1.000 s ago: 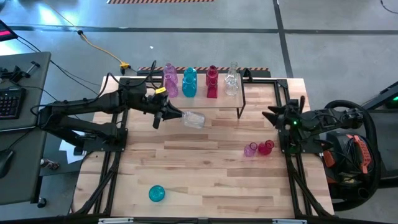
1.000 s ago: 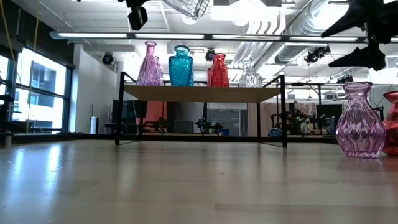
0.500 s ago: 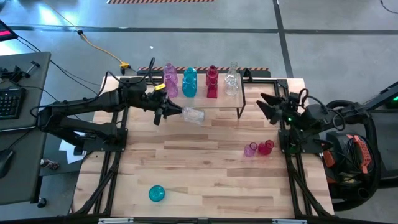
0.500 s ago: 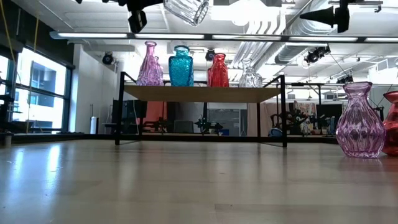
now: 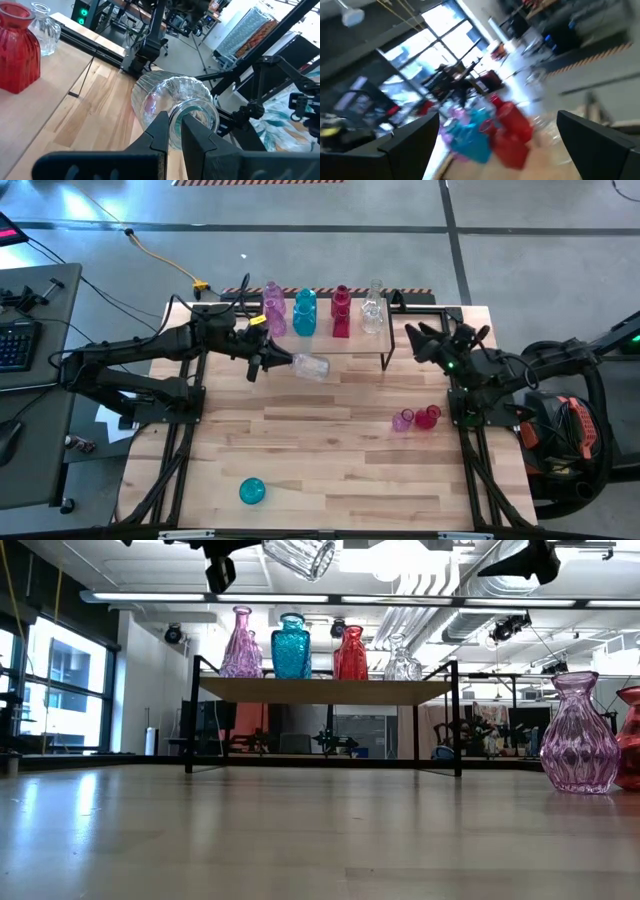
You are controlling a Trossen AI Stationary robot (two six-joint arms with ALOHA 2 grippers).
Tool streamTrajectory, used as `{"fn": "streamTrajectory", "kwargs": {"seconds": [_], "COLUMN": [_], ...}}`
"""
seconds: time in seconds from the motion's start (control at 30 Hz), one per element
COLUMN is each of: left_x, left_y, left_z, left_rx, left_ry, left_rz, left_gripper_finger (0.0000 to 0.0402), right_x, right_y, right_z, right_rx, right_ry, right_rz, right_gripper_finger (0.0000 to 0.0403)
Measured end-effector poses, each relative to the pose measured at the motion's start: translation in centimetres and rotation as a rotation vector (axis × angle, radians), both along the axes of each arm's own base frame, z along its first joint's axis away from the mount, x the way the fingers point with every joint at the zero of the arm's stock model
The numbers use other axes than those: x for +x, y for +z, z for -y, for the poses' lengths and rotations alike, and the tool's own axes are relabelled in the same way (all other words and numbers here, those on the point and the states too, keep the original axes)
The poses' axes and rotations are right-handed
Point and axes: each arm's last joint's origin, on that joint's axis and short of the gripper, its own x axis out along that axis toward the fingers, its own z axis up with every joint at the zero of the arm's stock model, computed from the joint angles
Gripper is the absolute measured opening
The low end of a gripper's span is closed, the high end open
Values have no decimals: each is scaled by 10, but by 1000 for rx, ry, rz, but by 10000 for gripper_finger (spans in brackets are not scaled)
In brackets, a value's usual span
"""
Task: Sort vases onto shelf
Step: Put the transparent vase on the shelf aligned with the other transparent vases
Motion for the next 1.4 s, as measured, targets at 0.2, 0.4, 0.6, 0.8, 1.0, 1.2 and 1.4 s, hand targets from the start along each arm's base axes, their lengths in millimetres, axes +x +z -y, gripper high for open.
{"fn": "streamTrajectory", "kwargs": {"seconds": [0.2, 0.4, 0.6, 0.8, 1.0, 1.2, 1.4], "left_x": [0, 0, -1, -3, -2, -2, -3], "left_y": [0, 0, -4, -10, -11, -15, -17], "left_z": [1, 1, 2, 7, 16, 23, 29], "left_rx": [-6, -12, -43, -75, -66, -61, -30], "left_ry": [-24, -45, -55, -111, -153, -191, -230], "left_rz": [2, 1, -45, -103, -117, -156, -174], "left_gripper_finger": [17, 17, 17, 17, 17, 17, 17], "right_x": [17, 46, 70, 103, 147, 189, 221], "right_y": [-3, -4, 4, 27, 35, 29, 21], "right_z": [1, 11, 20, 20, 18, 12, -5], "right_rx": [40, -40, -81, -196, -162, -111, -92], "right_ry": [183, 416, 506, 593, 692, 854, 995], "right_rz": [34, 32, -27, -226, -414, -472, -489], "right_gripper_finger": [387, 387, 387, 387, 387, 387, 387]}}
